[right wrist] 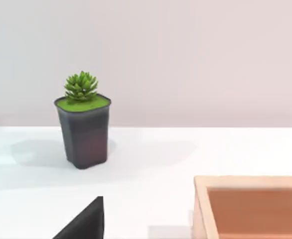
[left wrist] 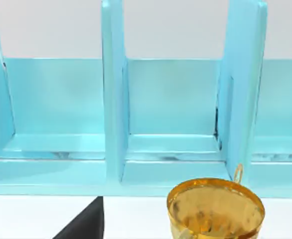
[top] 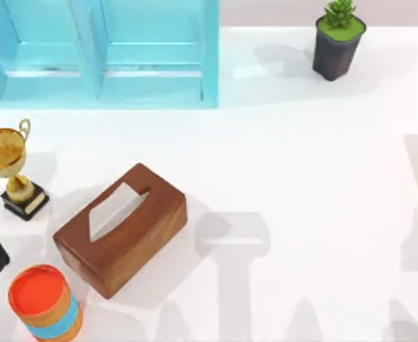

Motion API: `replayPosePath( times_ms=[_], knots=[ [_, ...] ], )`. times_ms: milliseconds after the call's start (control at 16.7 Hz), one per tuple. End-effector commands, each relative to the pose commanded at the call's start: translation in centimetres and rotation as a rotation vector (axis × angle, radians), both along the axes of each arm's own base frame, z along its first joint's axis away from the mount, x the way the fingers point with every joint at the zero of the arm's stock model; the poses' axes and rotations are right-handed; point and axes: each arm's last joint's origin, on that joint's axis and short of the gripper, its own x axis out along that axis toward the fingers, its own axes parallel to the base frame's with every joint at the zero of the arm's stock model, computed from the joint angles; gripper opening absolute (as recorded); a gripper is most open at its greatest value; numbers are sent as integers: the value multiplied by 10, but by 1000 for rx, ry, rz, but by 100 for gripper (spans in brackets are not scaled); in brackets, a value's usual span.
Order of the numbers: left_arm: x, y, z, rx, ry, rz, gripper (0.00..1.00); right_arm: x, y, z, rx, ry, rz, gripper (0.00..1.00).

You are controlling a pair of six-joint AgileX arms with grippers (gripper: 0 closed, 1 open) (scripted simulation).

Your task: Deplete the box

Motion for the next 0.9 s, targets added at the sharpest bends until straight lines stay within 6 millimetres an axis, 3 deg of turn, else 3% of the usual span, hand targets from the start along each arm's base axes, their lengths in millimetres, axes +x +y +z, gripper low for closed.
replayPosePath(
  times_ms=[240, 420, 660, 900],
  knots=[
    [0, 0, 0, 0, 0, 0, 100, 0, -1, 5, -14, 34, -9, 100],
    [0, 0, 0, 0, 0, 0, 100, 3, -5, 24, -58, 160, -40, 100],
    [0, 0, 0, 0, 0, 0, 100, 20, -17, 60, -123, 460, -88, 100],
    [0, 0, 0, 0, 0, 0, 100, 59, -41, 87, -148, 846, -104, 100]
  ],
)
